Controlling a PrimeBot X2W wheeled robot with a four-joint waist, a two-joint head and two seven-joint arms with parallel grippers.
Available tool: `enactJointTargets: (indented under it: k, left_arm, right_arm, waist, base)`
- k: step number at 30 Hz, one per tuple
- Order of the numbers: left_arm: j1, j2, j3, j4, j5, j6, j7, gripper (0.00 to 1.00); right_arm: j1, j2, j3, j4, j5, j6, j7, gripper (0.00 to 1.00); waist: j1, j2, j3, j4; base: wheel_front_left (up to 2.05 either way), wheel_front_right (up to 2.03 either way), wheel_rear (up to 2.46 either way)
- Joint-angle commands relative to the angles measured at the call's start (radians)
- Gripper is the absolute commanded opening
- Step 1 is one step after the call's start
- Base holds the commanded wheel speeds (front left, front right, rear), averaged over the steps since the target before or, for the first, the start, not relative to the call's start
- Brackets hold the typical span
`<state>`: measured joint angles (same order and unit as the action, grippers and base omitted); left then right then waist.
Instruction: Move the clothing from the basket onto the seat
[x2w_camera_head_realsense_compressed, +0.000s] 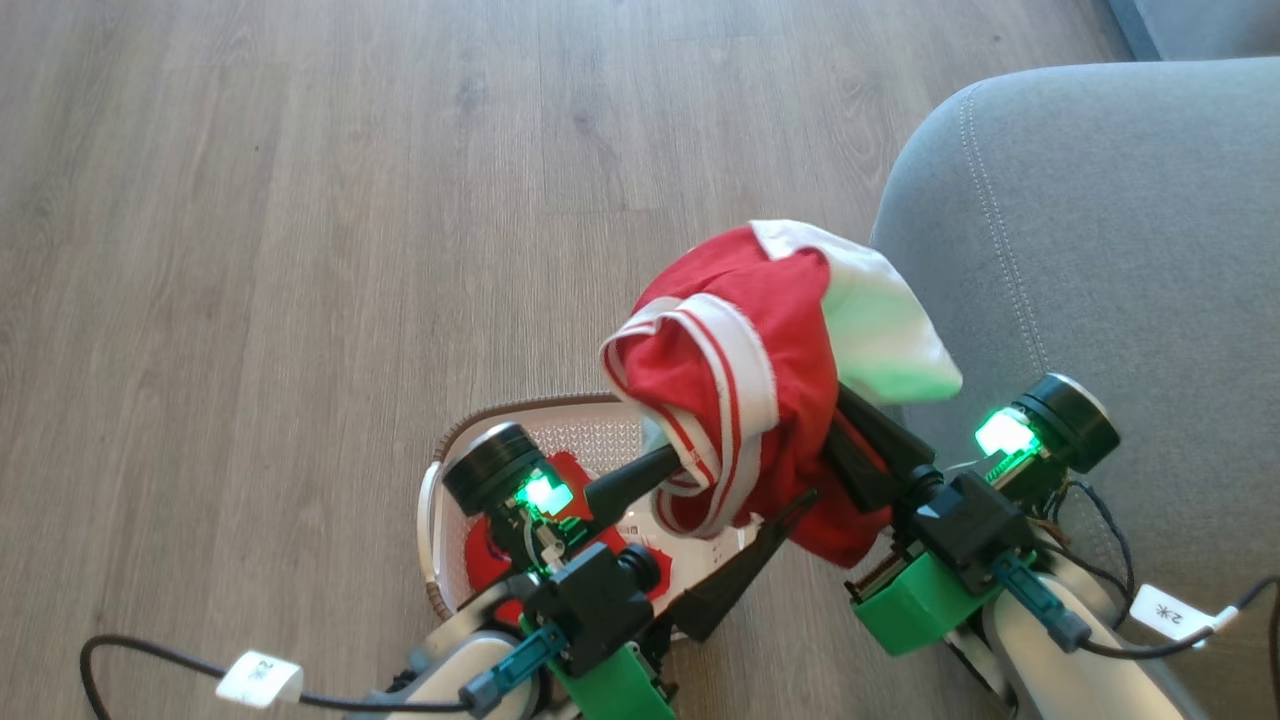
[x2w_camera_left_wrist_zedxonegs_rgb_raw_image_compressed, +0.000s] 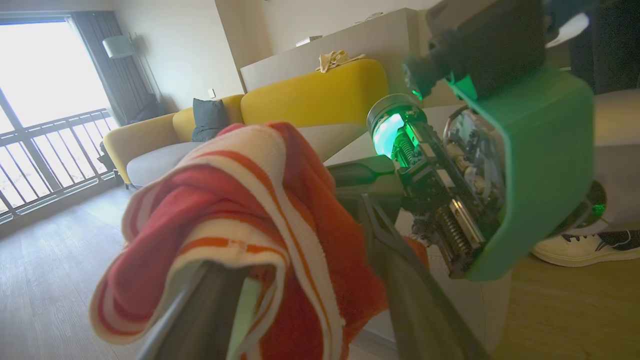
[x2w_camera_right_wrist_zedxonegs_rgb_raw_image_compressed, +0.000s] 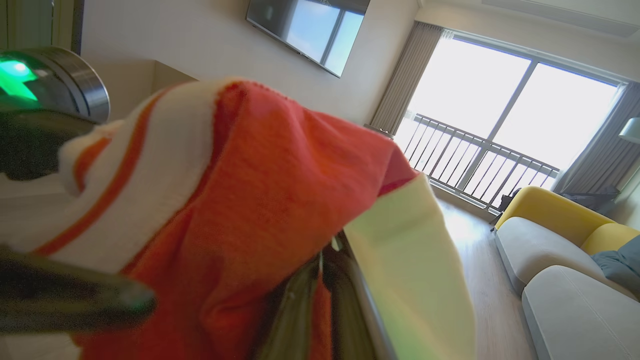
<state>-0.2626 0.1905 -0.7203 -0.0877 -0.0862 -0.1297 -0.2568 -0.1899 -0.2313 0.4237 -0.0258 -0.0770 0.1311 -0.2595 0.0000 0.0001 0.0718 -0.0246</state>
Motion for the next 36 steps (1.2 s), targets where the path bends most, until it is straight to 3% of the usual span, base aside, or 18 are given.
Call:
enactJointTargets:
  k: [1, 36]
  left_arm:
    - [-0.02, -0.004, 0.036, -0.034, 0.008, -0.001, -0.005, 1.0]
    - [0.005, -0.008, 0.061, 0.003, 0.018, -0.001, -0.005, 1.0]
  right_arm:
    - [-0.002, 0.014, -0.001, -0.045, -0.007, 0.0, -0.002, 0.0]
    - [0.007, 0.112, -0.251, -0.226, -0.031, 0.0, -0.002, 0.0]
  waist:
    - [0.0, -0.0001, -0.002, 0.001]
    - [0.0, -0.0001, -0.02, -0.002]
  base:
    - [0.0, 0.0, 0.0]
    - [0.0, 0.0, 0.0]
